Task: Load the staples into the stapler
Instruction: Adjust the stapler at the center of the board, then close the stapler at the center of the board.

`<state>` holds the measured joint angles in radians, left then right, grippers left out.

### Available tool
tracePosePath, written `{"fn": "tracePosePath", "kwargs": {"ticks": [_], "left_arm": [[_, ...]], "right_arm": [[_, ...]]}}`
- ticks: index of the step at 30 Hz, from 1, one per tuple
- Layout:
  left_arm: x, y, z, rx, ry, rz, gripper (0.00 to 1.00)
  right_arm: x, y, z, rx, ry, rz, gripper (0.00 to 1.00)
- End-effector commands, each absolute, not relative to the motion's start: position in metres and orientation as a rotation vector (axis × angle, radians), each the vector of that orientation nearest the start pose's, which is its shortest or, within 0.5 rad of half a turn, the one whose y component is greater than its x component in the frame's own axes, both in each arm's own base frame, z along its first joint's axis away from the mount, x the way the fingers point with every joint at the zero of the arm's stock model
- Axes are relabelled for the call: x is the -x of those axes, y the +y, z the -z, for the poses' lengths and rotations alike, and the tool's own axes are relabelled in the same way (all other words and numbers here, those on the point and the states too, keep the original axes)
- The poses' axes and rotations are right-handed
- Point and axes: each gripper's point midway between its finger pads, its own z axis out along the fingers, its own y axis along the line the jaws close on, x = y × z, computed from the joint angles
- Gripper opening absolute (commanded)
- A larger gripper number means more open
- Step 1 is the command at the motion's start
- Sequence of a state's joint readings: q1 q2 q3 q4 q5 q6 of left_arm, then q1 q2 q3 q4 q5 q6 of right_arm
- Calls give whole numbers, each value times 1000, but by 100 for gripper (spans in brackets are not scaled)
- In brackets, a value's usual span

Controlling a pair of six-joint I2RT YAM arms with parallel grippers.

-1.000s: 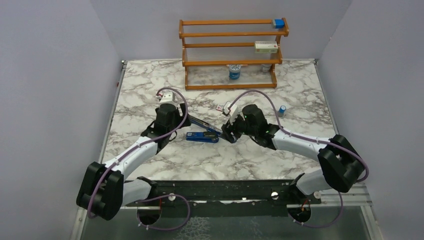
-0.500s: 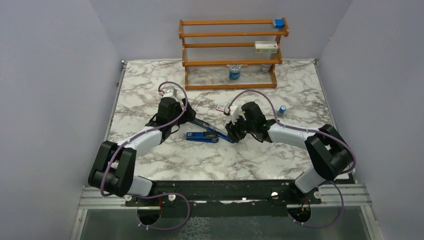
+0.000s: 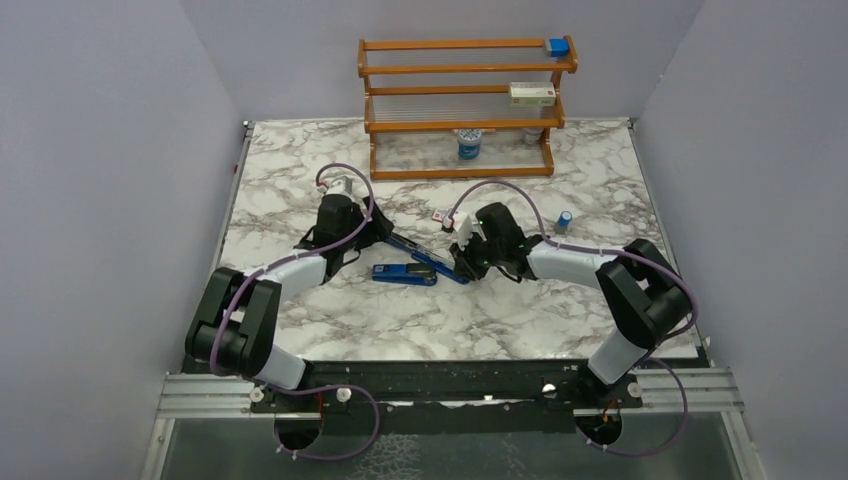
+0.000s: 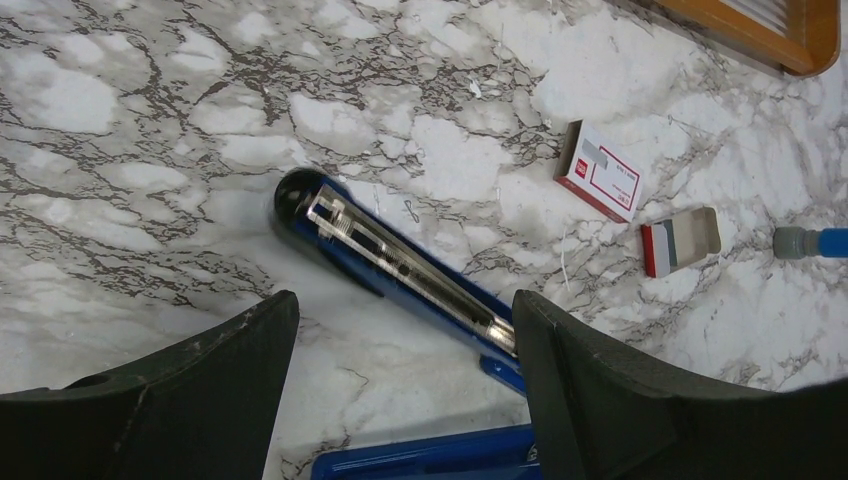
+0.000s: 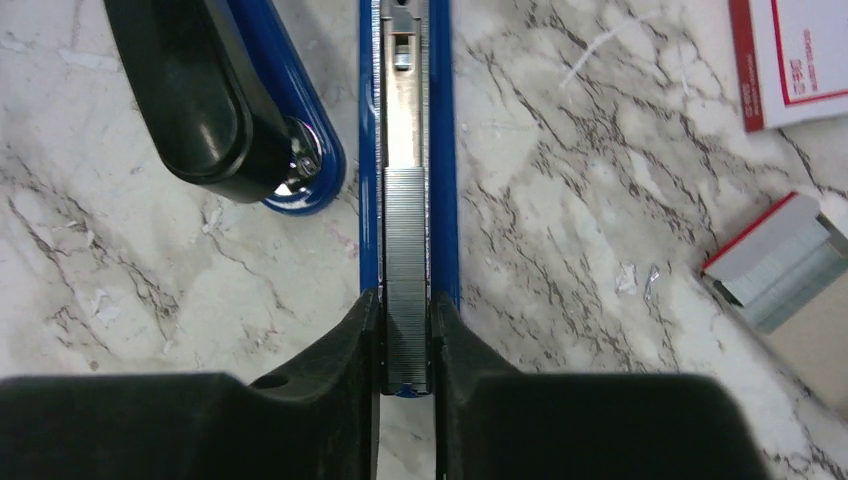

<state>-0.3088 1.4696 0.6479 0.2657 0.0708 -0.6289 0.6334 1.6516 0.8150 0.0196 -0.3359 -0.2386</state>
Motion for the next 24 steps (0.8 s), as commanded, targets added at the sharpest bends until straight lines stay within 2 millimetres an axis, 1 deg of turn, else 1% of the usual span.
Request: {"fn": "tracePosePath", "kwargs": {"ticks": [1,3,5,9,13,16,18,22,23,24], "left_arm": [[-379,-159,-92,333,2115,692,81],[-381,-158,-92,353,2105,710,82],[-384,-157,-89,373,2101,731,82],[-389,-159,-83,409,2097,779,83],[-393,-168,-77,437,2102,850,83],[-393,-169,-70,530,2084,893,82],[-393,-169,-66,595,2059,931,81],[-395,-164,-62,679,1998,944,80],[-396,-162,-54,696,2001,934,80],[-397,-162,-51,702,1998,932,80]], "right_arm": [[-289,276,-31,1178,2107,-613,13],[-295,283,-37,1168,2089,-633,6],[-304,290,-39,1142,2086,-635,1],[-322,307,-41,1136,2063,-663,1],[-332,325,-40,1146,2050,-727,1],[-336,337,-43,1129,2044,-787,1],[-336,341,-45,1109,2050,-816,1],[-332,343,-49,1078,2051,-854,1],[-330,342,-48,1076,2055,-858,1],[-329,341,-47,1075,2058,-861,1]]}}
